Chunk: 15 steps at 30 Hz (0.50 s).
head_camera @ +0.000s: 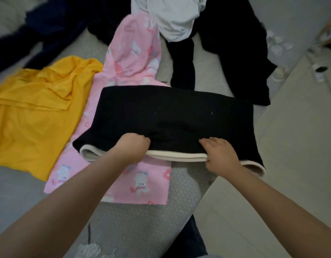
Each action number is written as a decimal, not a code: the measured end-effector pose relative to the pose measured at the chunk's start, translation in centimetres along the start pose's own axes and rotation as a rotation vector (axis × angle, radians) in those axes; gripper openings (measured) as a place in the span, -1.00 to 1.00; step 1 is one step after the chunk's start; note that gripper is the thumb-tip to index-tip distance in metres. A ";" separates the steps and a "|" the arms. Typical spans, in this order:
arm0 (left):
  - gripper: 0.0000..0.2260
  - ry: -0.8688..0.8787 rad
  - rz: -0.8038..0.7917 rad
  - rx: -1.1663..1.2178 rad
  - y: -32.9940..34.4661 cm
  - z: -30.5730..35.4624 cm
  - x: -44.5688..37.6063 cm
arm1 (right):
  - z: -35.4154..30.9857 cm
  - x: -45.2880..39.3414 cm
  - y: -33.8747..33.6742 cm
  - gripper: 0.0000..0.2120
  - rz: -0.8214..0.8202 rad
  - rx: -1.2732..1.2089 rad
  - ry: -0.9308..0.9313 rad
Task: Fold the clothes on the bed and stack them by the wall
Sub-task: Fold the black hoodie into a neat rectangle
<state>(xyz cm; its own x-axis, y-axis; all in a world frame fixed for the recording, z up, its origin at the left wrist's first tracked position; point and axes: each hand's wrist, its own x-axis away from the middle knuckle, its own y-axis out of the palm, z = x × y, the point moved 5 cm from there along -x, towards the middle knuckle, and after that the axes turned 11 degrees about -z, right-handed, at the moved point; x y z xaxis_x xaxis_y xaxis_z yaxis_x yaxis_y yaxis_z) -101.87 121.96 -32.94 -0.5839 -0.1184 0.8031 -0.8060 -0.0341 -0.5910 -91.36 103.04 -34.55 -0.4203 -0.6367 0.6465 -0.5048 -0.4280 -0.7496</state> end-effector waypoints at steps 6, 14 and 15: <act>-0.83 0.110 -0.083 0.037 -4.9 -0.8 1.8 | -1.2 2.0 1.4 -0.16 0.132 0.011 0.074; -0.86 -0.054 0.178 0.039 -7.7 -3.1 4.1 | 0.9 1.6 -8.2 -0.80 0.113 0.016 0.005; -0.82 -0.092 0.244 0.006 -8.0 -3.1 4.6 | 1.0 1.7 -9.7 -0.85 0.134 0.039 0.003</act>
<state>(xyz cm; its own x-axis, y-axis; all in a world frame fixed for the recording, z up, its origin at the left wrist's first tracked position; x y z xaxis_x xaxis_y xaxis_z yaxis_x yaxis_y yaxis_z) -98.47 124.78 -24.28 -0.7497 -0.2134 0.6265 -0.6413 0.0003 -0.7673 -86.42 105.53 -26.32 -0.4840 -0.6882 0.5405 -0.4145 -0.3636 -0.8342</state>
